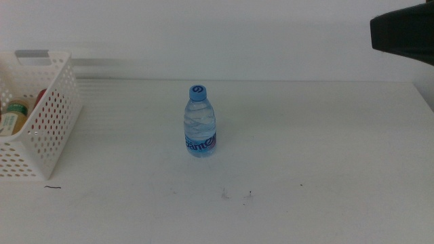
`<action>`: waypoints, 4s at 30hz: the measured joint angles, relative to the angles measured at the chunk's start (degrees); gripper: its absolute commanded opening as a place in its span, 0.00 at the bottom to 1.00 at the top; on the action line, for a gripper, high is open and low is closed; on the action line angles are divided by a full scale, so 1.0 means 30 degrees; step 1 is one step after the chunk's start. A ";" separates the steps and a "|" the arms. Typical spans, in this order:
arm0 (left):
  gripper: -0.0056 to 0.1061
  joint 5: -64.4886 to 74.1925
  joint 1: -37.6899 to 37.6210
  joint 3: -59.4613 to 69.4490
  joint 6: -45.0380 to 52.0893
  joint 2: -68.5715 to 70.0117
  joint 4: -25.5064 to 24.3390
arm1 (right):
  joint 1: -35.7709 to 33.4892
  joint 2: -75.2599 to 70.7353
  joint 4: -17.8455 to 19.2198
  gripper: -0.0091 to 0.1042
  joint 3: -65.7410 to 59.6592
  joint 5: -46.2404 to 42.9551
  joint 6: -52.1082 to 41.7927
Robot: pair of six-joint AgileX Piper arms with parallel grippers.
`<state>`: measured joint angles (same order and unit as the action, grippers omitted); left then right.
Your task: Use arms to grab the bottles and put them into the dustbin to the left of the table.
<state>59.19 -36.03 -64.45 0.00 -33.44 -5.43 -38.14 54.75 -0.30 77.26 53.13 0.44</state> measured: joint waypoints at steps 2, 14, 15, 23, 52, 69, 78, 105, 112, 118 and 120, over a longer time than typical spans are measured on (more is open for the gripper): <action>0.89 -0.0835 0.0000 -0.0026 0.0000 -0.0217 -0.0663 | 0.0000 0.0000 0.0000 0.88 0.0000 0.0000 0.0000; 0.89 -0.8259 0.3998 0.2498 0.0484 -0.4108 0.4145 | 0.0000 0.0000 -0.0142 0.88 0.0000 0.0000 0.0000; 0.89 -0.8754 0.3998 0.3117 0.0598 -0.4569 0.4548 | 0.0000 0.0000 -0.0142 0.88 0.0000 0.0000 0.0000; 0.89 -1.7755 0.2456 0.8761 0.2066 -0.7845 0.5718 | 0.0000 0.0000 -0.0142 0.88 0.0000 0.0000 0.0000; 0.89 -3.7725 0.1958 1.3531 0.0174 -2.1331 0.3456 | 0.0000 0.0000 -0.0142 0.88 0.0000 0.0000 0.0000; 0.89 -3.6842 0.1958 0.8673 -0.0505 -2.5171 0.3271 | 0.0000 0.0000 -0.0142 0.88 0.0000 0.0000 0.0000; 0.87 -3.6842 0.2519 0.4708 -0.0505 -2.8855 0.3238 | 0.0000 0.0000 -0.0142 0.88 0.0000 0.0000 0.0000; 0.07 -0.9649 0.7287 -0.2719 0.1602 -1.7920 0.1472 | 0.0000 0.0000 -0.0142 0.88 0.0000 0.0000 0.0000; 0.07 -0.2831 1.2342 -0.9147 0.7069 -2.0031 0.4976 | 0.0000 0.0000 -0.0142 0.88 0.0000 0.0000 0.0000; 0.07 0.0966 1.5395 -1.3341 0.7555 -2.2984 0.5003 | 0.0000 0.0000 -0.0142 0.88 0.0000 0.0000 0.0000; 0.07 0.1976 1.6087 -1.4155 0.7517 -2.4021 0.4914 | 0.0000 0.0000 -0.0142 0.88 0.0000 0.0000 0.0000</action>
<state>65.12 12.23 -106.91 22.55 -105.51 9.31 -38.14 54.75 -0.73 77.26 53.13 0.44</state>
